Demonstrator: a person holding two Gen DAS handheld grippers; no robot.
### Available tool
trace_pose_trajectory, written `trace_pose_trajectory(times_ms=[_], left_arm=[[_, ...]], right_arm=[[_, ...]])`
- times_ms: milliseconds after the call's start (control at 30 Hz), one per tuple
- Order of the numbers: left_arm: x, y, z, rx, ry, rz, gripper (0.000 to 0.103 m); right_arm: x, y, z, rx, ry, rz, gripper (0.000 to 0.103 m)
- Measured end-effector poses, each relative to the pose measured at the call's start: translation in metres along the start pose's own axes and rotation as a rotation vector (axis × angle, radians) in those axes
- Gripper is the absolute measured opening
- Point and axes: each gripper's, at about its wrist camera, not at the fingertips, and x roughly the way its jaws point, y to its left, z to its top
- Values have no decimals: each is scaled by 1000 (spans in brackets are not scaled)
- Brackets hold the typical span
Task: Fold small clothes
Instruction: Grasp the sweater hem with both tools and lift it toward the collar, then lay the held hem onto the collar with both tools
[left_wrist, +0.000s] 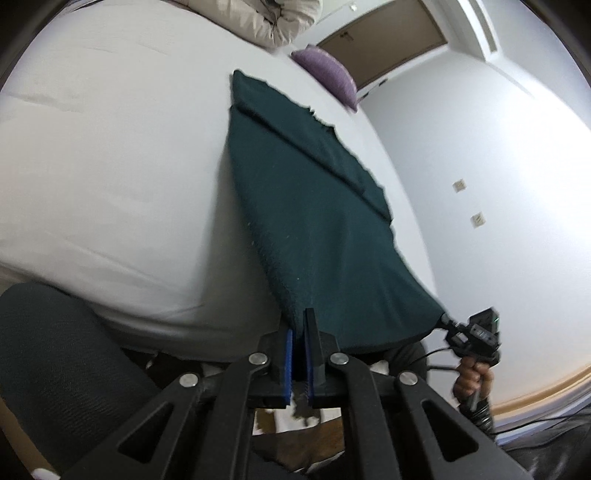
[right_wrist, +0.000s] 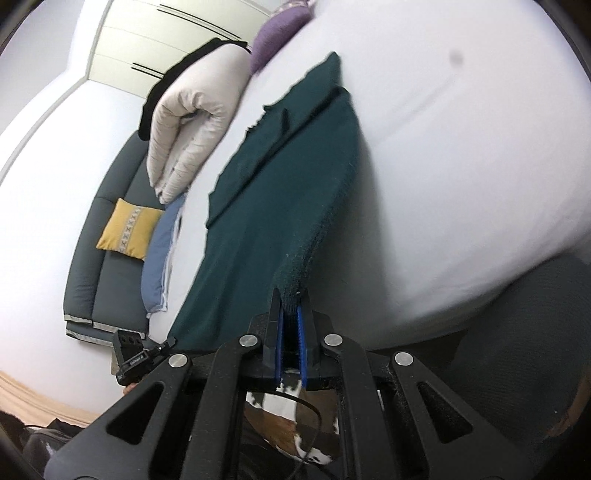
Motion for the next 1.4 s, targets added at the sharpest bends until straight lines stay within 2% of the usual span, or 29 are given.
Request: trace_pose_trajectory(times_ms=[367, 533, 767, 1067, 1400], left_arm=[[-6, -23, 37, -57, -98, -158, 5], [-6, -28, 62, -96, -155, -219, 5], [3, -40, 105, -91, -206, -264, 5], [26, -38, 170, -90, -254, -245, 6], [81, -17, 248, -117, -265, -184, 6]], right_arm=[[-15, 30, 38, -5, -80, 96, 5], [-10, 49, 73, -9, -127, 133, 5], [1, 71, 127, -21, -184, 149, 5], [38, 80, 196, -15, -239, 97, 5], [109, 73, 280, -18, -262, 9, 5]])
